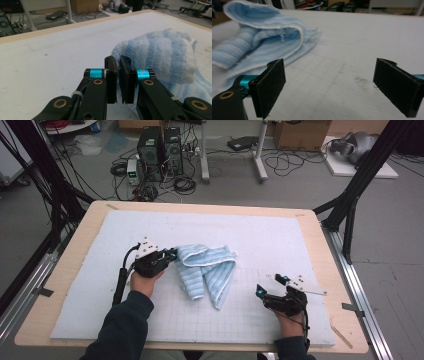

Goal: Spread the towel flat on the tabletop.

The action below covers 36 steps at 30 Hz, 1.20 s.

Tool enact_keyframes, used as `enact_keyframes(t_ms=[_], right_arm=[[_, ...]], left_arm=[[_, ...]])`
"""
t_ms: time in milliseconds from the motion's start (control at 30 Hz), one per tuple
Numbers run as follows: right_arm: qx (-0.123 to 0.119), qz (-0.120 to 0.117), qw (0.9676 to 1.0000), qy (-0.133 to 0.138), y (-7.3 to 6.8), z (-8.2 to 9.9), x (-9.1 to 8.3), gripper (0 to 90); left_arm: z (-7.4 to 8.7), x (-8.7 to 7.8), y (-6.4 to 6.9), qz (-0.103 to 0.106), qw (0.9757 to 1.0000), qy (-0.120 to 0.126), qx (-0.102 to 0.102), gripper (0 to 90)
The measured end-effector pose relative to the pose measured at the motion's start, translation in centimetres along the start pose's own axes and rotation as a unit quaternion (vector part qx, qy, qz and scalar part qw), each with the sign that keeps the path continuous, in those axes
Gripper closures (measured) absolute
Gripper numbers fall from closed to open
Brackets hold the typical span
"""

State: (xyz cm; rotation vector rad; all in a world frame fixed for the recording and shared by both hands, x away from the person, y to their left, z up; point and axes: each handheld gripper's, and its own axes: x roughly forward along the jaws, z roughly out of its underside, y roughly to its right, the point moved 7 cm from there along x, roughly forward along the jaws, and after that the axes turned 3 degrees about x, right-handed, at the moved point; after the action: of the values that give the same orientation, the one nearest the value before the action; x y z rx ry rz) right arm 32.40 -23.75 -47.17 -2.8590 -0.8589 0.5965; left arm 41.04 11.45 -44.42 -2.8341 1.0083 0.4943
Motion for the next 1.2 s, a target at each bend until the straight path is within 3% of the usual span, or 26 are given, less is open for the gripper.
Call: enact_keyframes(t_ms=[133,167,200,267,300,433,500,533,633,667,700,733,867,967,1033,1200], right_arm=[[-0.039,-0.041,0.9979,-0.031,-2.9,0.1,2.2,21.0],[-0.039,-0.041,0.9979,-0.031,-2.9,0.1,2.2,21.0],[-0.056,-0.052,0.9961,-0.044,-4.1,0.0,3.3,21.1],[-0.064,-0.057,0.995,-0.052,-4.7,0.0,3.9,21.3],[-0.077,-0.07,0.9925,-0.064,-5.8,-0.1,4.8,24.3],[-0.09,-0.09,0.9887,-0.079,-7.5,-0.2,6.1,26.6],[-0.107,-0.098,0.9851,-0.091,-8.5,-0.1,7.0,31.3],[-0.127,-0.098,0.9809,-0.11,-9.3,0.2,7.9,32.9],[-0.158,-0.076,0.972,-0.157,-9.7,1.0,9.1,43.3],[-0.168,-0.073,0.9697,-0.161,-9.8,1.1,9.2,47.6],[-0.168,-0.073,0.9697,-0.161,-9.8,1.1,9.2,47.6],[-0.176,-0.078,0.967,-0.168,-9.9,1.2,9.3,56.2],[-0.177,-0.107,0.9627,-0.175,-10.5,1.5,9.1,78.1],[-0.169,-0.113,0.9631,-0.176,-10.8,1.6,8.8,81.5],[-0.161,-0.129,0.9621,-0.179,-11.1,1.7,8.5,81.6],[-0.171,-0.177,0.9528,-0.178,-12.6,2.4,7.0,81.5]], left_arm=[[0.2,-0.6,-1.1,-0.012,0.9999,0.001,-0.009,84.3],[0.3,-0.8,-1.4,-0.014,0.9998,0.001,-0.01,84.3],[0.5,-1.1,-1.9,-0.021,0.9996,0.003,-0.017,84.3],[0.7,-1.3,-2.1,-0.022,0.9996,0.001,-0.017,84.4],[0.7,-1.5,-2.3,-0.025,0.9995,0.002,-0.018,84.3],[0.9,-2.0,-2.9,-0.031,0.9993,0.002,-0.021,84.3],[0.8,-2.2,-3.0,-0.032,0.9992,0.006,-0.022,84.3],[0.8,-2.3,-3.0,-0.031,0.9993,0.007,-0.02,84.2],[0.9,-2.3,-2.9,-0.031,0.9994,0.005,-0.017,84.2],[0.9,-2.2,-2.9,-0.029,0.9994,0.004,-0.016,84.2],[0.9,-2.2,-2.8,-0.028,0.9995,0.003,-0.014,84.2],[1.0,-2.2,-2.8,-0.028,0.9995,0.003,-0.014,84.3],[1.0,-2.2,-2.8,-0.027,0.9995,0.002,-0.014,84.2],[1.0,-2.3,-2.9,-0.027,0.9995,0.004,-0.013,84.3],[1.0,-2.4,-3.0,-0.028,0.9995,0.004,-0.012,84.3],[1.0,-2.5,-3.2,-0.03,0.9994,0.005,-0.013,84.3]])
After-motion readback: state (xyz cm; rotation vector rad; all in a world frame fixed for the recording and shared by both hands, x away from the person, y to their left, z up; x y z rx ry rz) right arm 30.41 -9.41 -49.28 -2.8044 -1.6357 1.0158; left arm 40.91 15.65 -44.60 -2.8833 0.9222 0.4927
